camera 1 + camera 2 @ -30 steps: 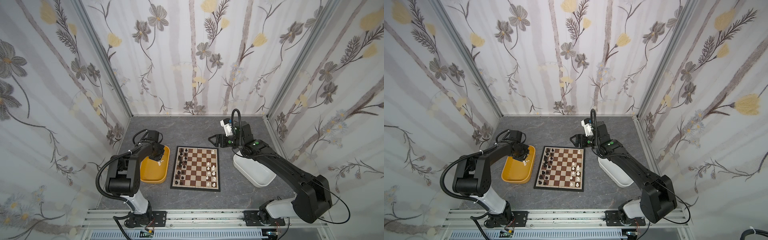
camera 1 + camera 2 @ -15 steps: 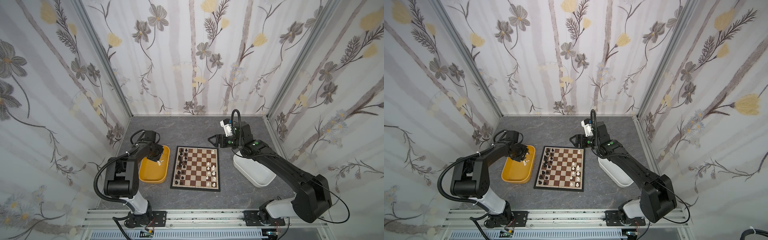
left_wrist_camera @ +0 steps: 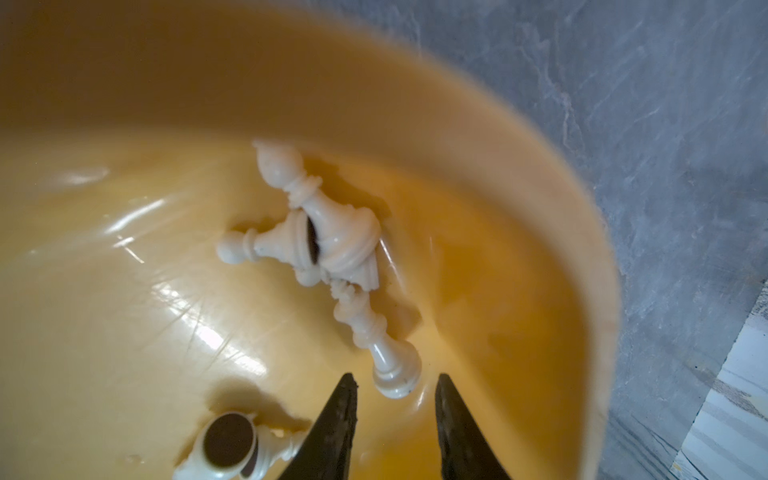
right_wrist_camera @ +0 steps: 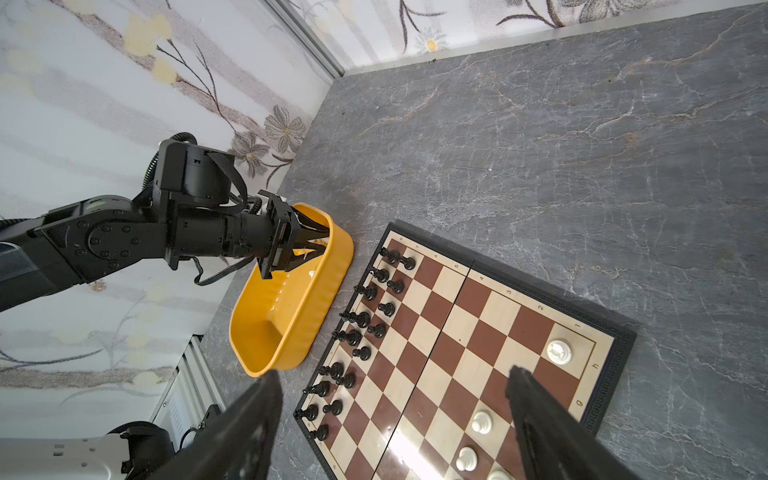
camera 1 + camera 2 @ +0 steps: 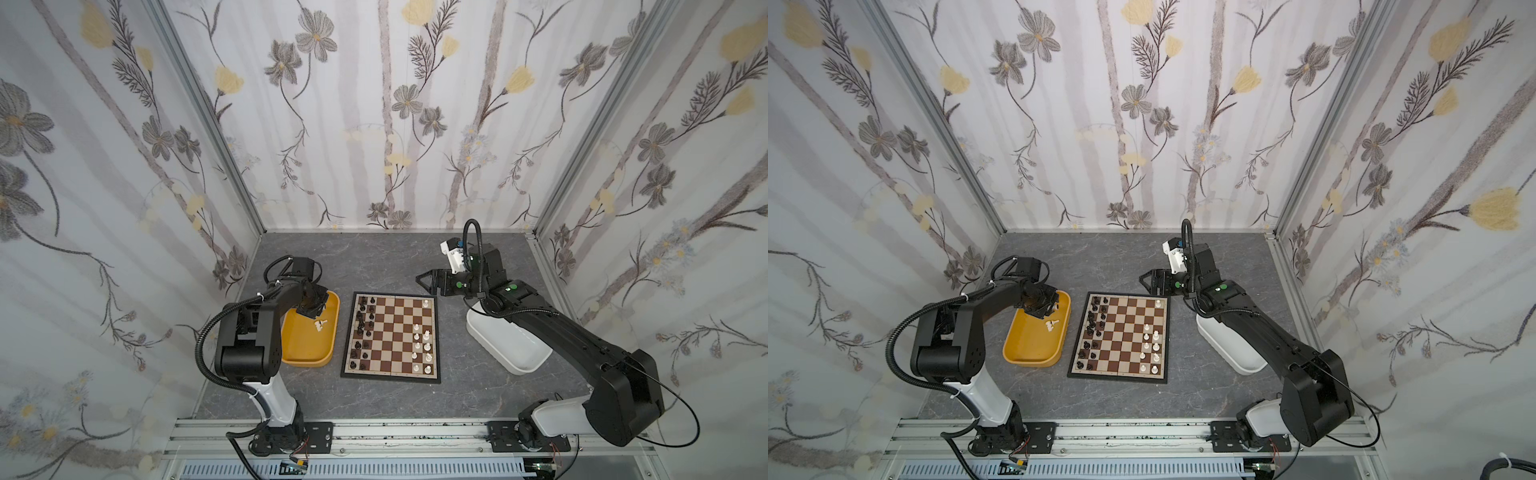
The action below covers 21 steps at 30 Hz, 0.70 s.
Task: Set up the chess pieces on the board
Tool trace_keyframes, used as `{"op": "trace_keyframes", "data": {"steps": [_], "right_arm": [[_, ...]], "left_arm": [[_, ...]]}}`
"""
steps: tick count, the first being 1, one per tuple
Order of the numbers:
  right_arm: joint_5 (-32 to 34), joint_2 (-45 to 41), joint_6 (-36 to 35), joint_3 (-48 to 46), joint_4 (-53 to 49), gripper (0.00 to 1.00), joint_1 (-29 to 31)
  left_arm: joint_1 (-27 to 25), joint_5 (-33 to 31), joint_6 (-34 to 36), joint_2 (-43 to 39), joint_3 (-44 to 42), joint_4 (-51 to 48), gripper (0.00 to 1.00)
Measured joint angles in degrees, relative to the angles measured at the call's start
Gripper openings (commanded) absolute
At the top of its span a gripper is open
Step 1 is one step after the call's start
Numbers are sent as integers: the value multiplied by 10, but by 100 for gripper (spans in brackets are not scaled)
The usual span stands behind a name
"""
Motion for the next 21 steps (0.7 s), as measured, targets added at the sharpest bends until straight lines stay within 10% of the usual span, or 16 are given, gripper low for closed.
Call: {"op": "trace_keyframes", "data": {"steps": [21], "right_arm": [[14,-14,-1,-14,-3,89,0]], "left_arm": [[0,-6,33,47,50,-40,38]]}}
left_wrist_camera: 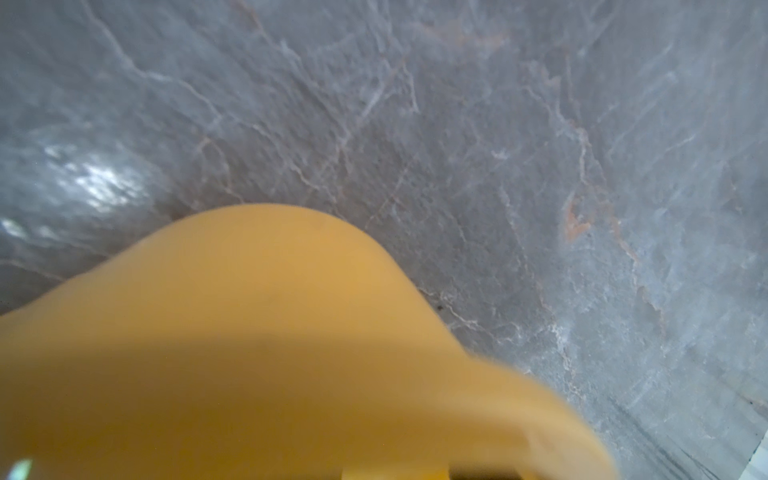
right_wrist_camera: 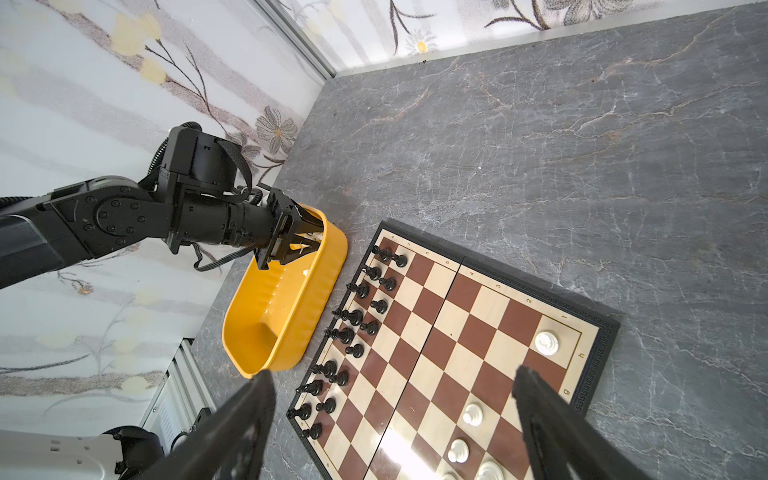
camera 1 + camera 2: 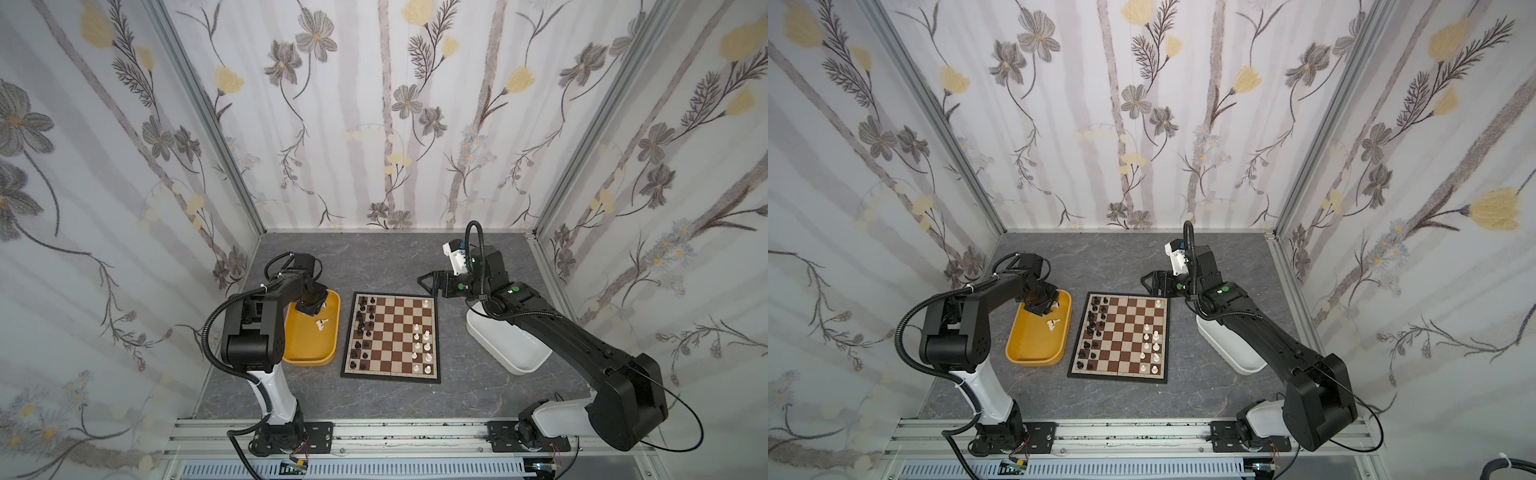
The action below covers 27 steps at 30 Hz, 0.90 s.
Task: Set up the chess pieces on the board
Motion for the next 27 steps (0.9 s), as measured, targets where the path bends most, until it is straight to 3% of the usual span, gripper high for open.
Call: {"op": "trace_keyframes", "data": {"steps": [12,19,22,27], "right_arm": [[0,0,1,-6,2,87,-1],[0,-3,2,-15,5,86,-4],[-1,-3,2,-15,6,85,-4],[-2,-3,2,-15,10,85,-4]], "left_arm": [[0,25,15,15,31,-43,31],[-4,47,38,37,51,-97,34],[-5,52,45,37,49,-99,41],[-5,60,55,34,46,-96,38]]}}
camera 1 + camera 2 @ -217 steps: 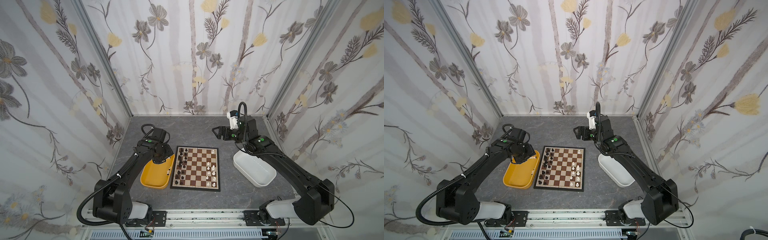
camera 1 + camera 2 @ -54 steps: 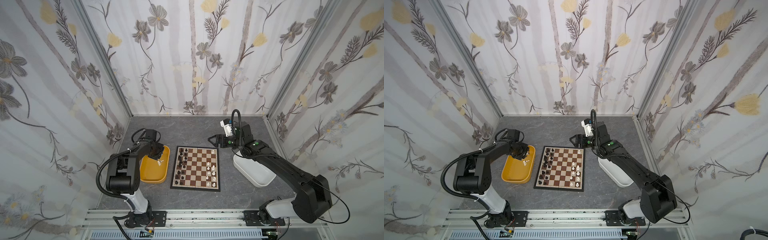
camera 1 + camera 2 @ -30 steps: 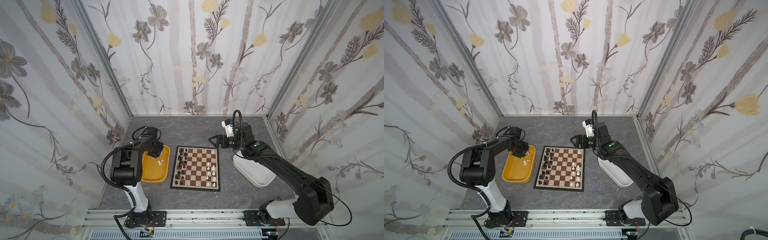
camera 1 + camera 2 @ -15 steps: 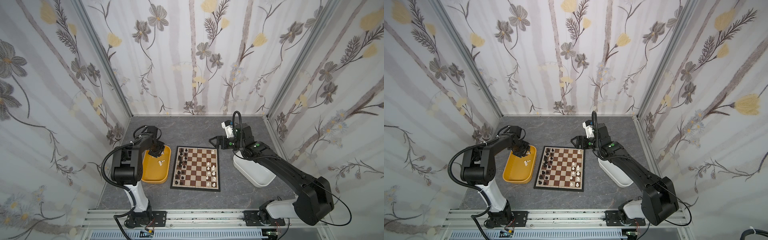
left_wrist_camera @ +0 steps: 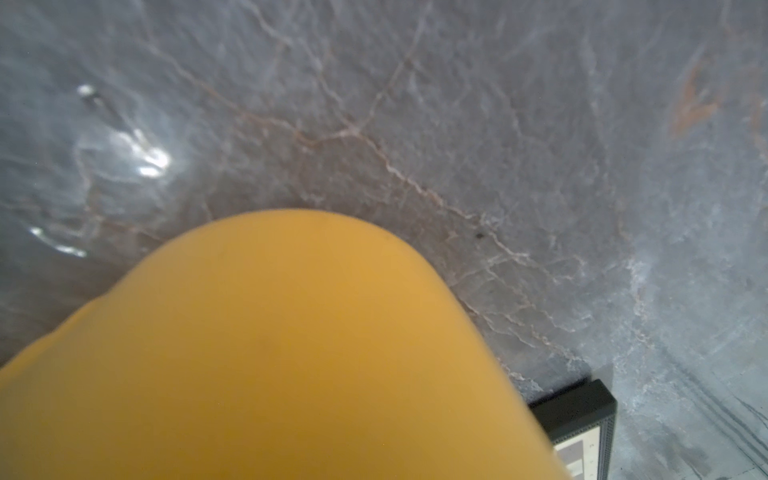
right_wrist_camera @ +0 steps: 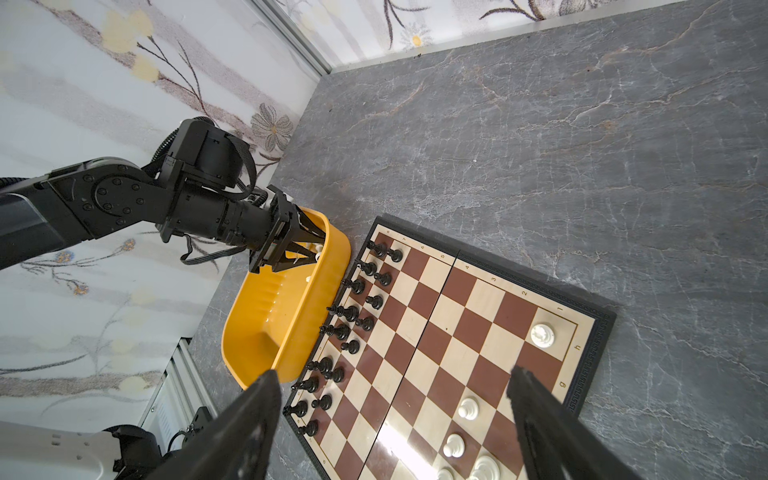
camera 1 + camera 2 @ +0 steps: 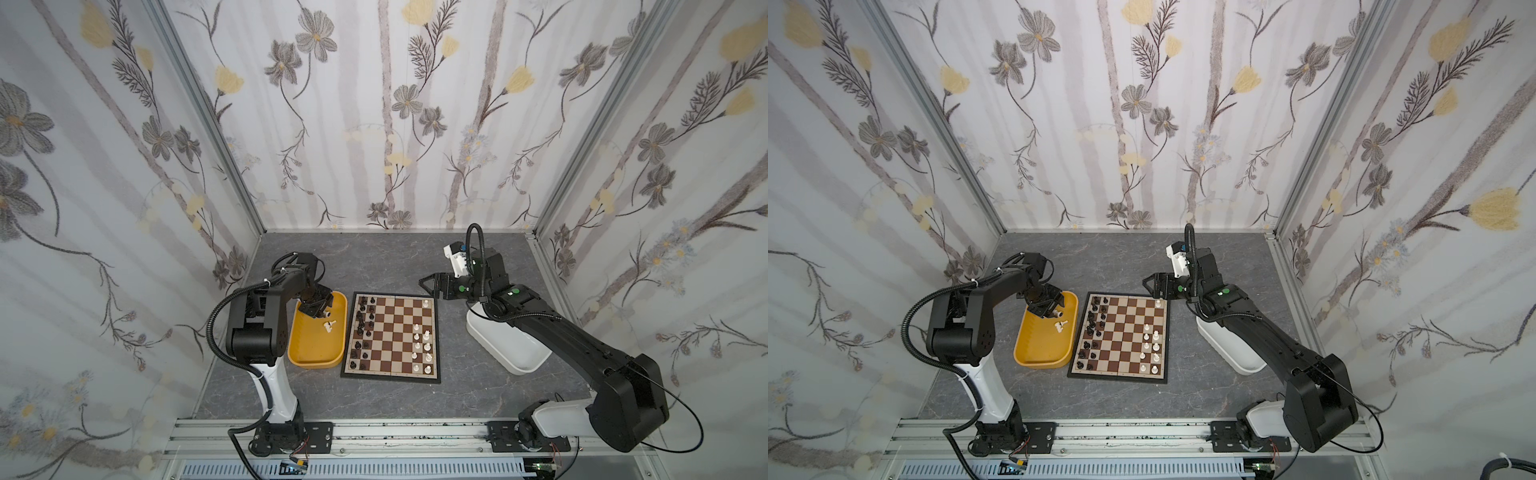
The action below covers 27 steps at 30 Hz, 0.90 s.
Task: Set up the chess pieces on the board
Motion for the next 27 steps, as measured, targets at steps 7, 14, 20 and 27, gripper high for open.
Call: {"op": "trace_keyframes", "data": {"steps": [7,14,20,27], "right_arm": [[0,-4,4,-5,6,85,-2],[0,-6,4,-6,8,85,-4],[0,-6,8,-6,8,85,-4],[-3,-7,14,-13,12,85,-4]], "left_arm": [[-3,5,17,-4,-7,3,37],[-7,11,37,-16,-18,2,44],[-11,10,62,-23,-33,3,37],[-24,-3,80,-31,-41,4,26]]}}
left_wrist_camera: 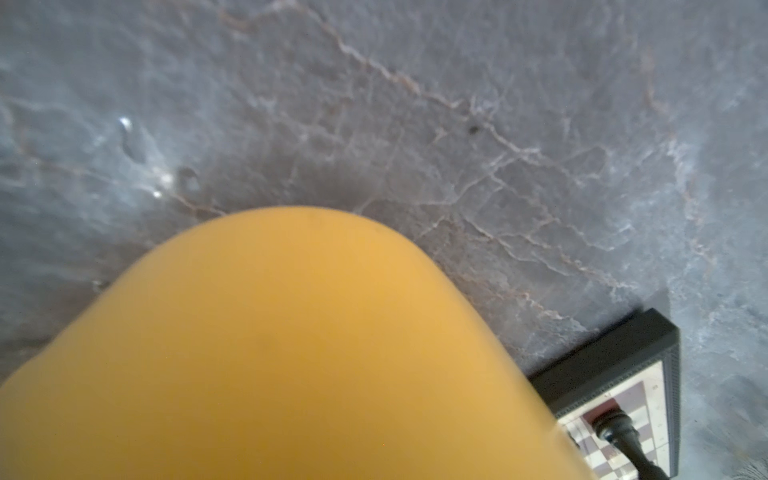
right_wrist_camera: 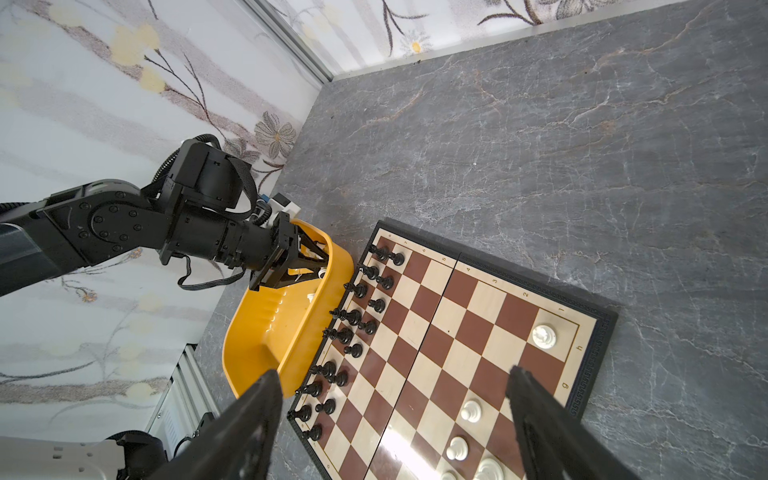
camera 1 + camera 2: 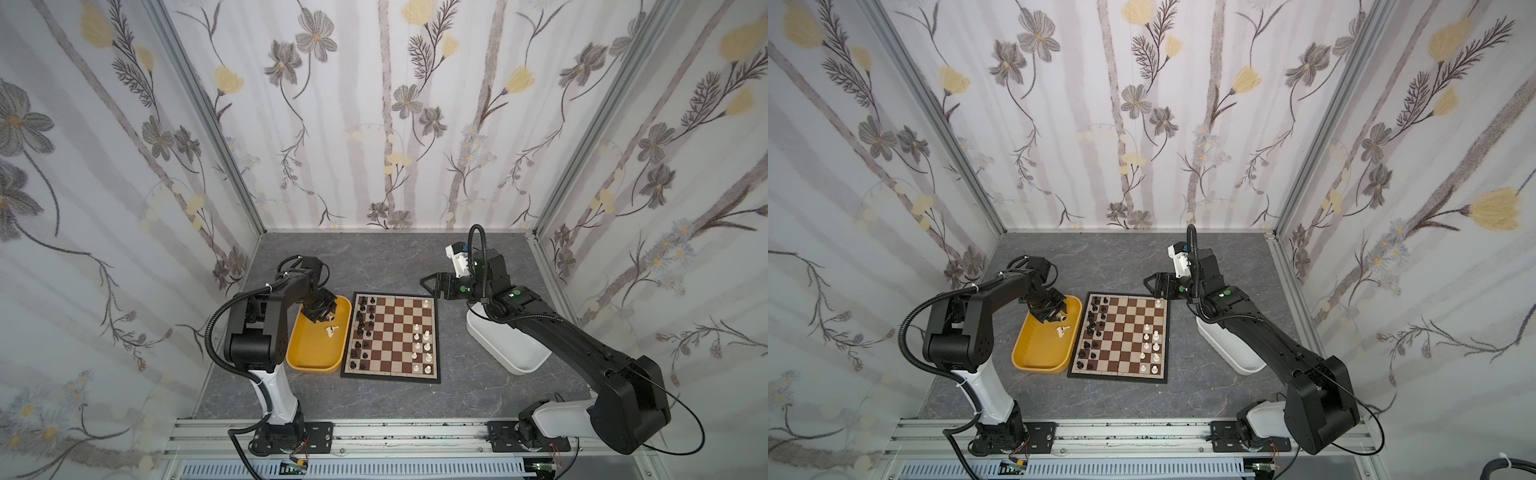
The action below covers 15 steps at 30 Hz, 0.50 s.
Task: Set up the chess pieces on the board
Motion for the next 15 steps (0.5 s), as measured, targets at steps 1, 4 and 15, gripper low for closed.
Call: {"op": "trace_keyframes", "data": {"steps": [1,4,15], "right_arm": [[-1,0,0,-1,0,84,0],[-2,-1,0,-2,0,84,0],[-7,-6,5,-4,3,84,-2]], "left_arm": [[-1,-2,1,0,-2,1,26],[-4,-7,4,-2,-6,5,23],[-11,-14,34,-29,-8,8,16]]}}
